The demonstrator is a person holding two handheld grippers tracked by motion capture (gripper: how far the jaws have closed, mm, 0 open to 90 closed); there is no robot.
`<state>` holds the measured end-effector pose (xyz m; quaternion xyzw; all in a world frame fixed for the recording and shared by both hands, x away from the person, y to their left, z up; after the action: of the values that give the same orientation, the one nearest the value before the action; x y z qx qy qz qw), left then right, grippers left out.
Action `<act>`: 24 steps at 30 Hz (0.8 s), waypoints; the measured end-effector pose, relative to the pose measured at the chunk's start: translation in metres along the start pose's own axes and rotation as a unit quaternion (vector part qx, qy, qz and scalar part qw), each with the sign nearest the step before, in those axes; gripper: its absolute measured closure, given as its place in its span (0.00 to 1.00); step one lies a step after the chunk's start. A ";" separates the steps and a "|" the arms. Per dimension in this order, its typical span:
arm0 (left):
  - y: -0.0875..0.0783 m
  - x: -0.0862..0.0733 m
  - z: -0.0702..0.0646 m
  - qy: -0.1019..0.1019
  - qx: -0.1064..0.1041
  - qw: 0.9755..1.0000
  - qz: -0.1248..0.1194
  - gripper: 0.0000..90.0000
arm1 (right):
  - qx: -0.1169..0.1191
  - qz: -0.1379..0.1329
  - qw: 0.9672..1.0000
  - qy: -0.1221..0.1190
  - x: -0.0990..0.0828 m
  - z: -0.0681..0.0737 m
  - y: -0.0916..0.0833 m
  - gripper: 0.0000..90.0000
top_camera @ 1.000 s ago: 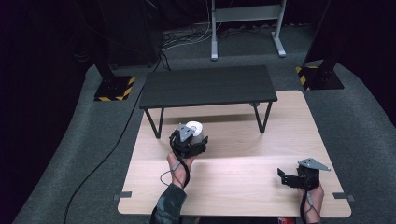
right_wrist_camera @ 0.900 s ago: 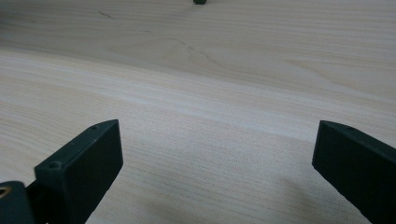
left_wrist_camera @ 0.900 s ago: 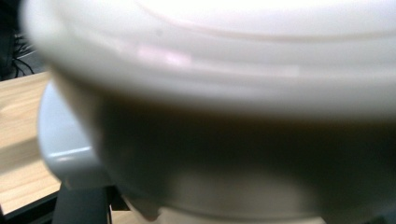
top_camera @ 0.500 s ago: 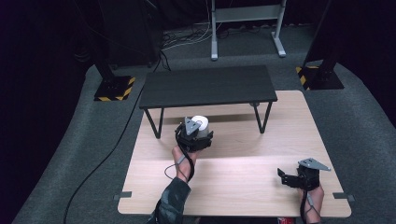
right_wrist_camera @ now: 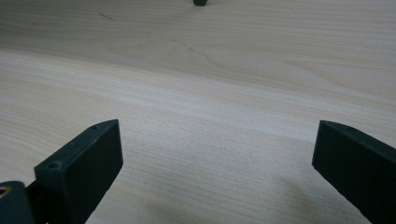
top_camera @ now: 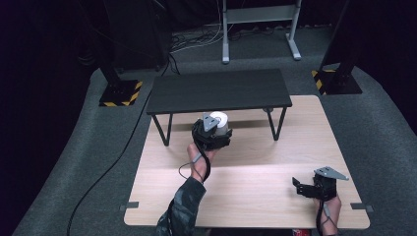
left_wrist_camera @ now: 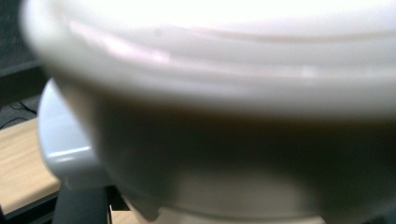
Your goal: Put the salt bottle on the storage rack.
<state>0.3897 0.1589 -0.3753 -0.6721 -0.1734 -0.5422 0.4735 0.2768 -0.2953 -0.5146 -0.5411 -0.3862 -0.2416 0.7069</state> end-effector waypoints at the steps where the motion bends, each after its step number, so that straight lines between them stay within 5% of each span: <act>1: 0.001 0.002 0.000 0.002 0.000 1.000 0.000 0.32 | 0.000 0.000 1.000 0.000 0.000 0.000 0.000 0.01; 24: 0.009 0.054 -0.007 0.024 -0.029 0.999 -0.017 0.32 | 0.001 0.000 1.000 0.002 0.000 0.000 0.000 0.01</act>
<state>0.4116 0.1331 -0.3316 -0.6694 -0.1569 -0.5710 0.4486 0.2768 -0.2956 -0.5147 -0.5402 -0.3853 -0.2425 0.7078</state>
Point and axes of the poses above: each handheld gripper's, and its own axes: y roughly forward along the jaws, x roughly out of its top, z roughly to its left, the point moved 4 cm from there along y, roughly forward along the jaws
